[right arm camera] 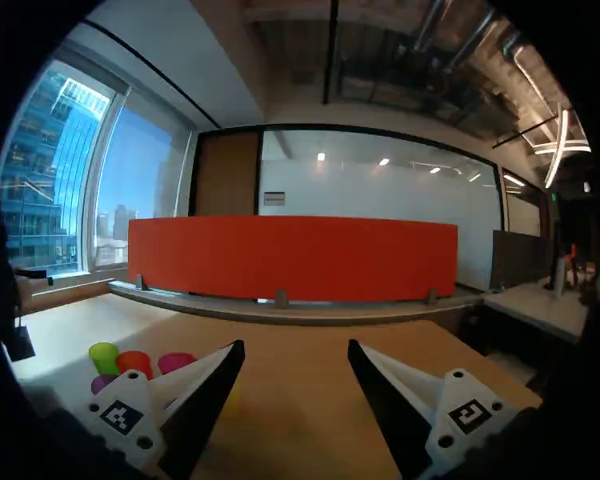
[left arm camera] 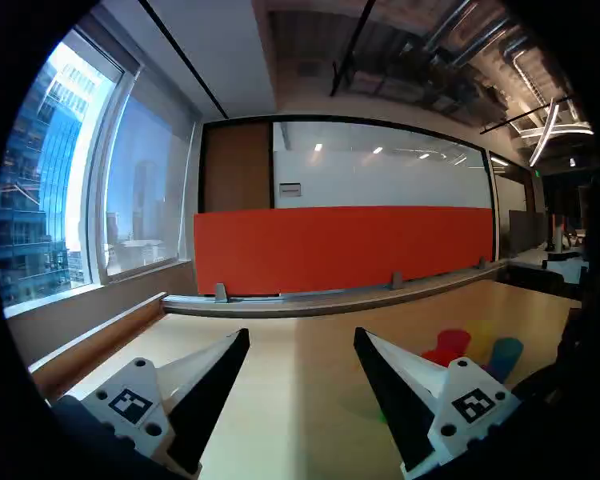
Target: Pour water
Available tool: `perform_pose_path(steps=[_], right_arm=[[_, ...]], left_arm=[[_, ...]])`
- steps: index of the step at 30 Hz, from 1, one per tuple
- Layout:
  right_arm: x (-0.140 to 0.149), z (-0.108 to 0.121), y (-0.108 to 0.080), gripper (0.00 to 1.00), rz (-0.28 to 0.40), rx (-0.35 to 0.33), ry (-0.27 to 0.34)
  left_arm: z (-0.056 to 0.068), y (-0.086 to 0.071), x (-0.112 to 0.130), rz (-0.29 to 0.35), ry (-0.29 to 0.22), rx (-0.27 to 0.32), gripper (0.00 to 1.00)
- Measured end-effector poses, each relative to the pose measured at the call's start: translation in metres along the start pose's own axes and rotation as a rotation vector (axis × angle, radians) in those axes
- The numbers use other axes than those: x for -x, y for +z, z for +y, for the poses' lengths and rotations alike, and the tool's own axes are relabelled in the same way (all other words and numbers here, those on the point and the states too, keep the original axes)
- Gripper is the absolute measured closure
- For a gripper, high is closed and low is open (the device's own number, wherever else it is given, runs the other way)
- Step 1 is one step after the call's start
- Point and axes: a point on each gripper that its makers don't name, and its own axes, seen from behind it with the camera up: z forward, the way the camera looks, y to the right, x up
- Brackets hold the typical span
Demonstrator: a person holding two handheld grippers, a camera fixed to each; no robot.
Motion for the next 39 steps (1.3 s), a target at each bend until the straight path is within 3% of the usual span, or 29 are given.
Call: perform_pose_path(steps=[8,15,27,39], right_arm=[[-0.029,-0.014,-0.004,0.0,-0.012,-0.043,-0.048],[-0.06,-0.02,-0.006,0.0,-0.013,-0.074,-0.043],[-0.067,-0.026,-0.011,0.0,-0.02,-0.136,-0.012],[-0.085,-0.065,-0.028,0.0,-0.002,-0.375,0.038]], left_arm=[[0.008,0.007,-0.063,0.009,-0.03,0.048,0.03],[0.022,0.007,-0.106,0.013,-0.016,0.117,0.03],[0.041,0.009,-0.115,-0.003,0.015,0.196,0.03],[0.076,0.0,-0.116,-0.027,-0.056,0.398,0.03]])
